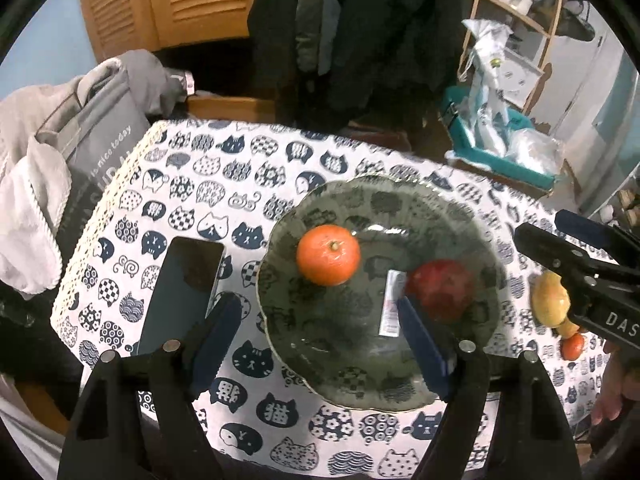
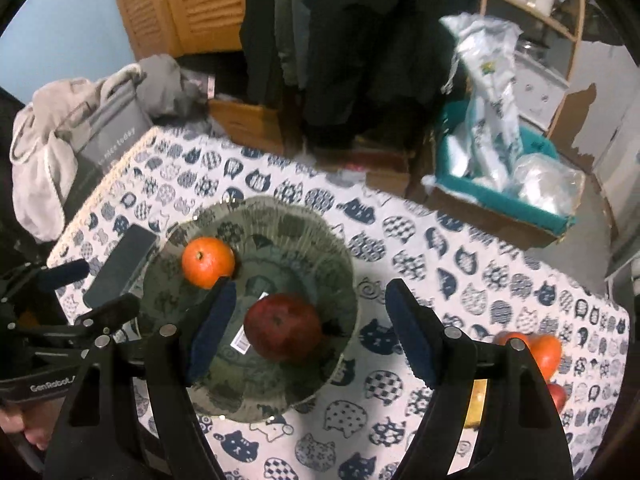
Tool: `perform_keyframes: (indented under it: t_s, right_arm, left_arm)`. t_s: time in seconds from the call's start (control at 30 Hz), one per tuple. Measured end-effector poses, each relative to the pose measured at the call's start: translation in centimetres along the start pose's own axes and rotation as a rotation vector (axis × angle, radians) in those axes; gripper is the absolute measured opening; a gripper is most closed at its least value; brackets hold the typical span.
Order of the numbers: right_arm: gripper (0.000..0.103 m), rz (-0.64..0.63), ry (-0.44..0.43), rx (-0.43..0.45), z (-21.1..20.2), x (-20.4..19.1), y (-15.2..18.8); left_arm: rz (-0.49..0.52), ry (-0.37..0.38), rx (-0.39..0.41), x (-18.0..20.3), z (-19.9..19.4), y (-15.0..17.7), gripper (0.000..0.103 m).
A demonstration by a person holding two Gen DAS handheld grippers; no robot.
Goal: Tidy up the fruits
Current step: 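Raise both open tools away from the bowl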
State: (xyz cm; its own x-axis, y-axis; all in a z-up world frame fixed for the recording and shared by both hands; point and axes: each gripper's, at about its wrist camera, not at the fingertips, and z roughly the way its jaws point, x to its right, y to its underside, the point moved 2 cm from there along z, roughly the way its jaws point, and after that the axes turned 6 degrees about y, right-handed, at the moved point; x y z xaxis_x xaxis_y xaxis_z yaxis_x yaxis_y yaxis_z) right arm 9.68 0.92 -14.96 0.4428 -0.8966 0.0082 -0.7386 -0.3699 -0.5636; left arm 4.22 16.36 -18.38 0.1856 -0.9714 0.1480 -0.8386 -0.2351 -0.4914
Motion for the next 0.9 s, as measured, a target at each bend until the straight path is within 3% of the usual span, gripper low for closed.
perform_keyframes:
  t_s: [0.43,0.9]
  right_arm:
    - [0.078,0.025,0.065,0.14,-7.9,3.9,0.8]
    - [0.078,0.06,0.114,0.247,-15.5,8.6,3.2]
  left_arm:
    - [0.116,-0.006,0.138,4.7,-6.1,-0.8,0.082]
    - [0.186,0.084,0.227,10.1,-10.8,-0.7,0.083]
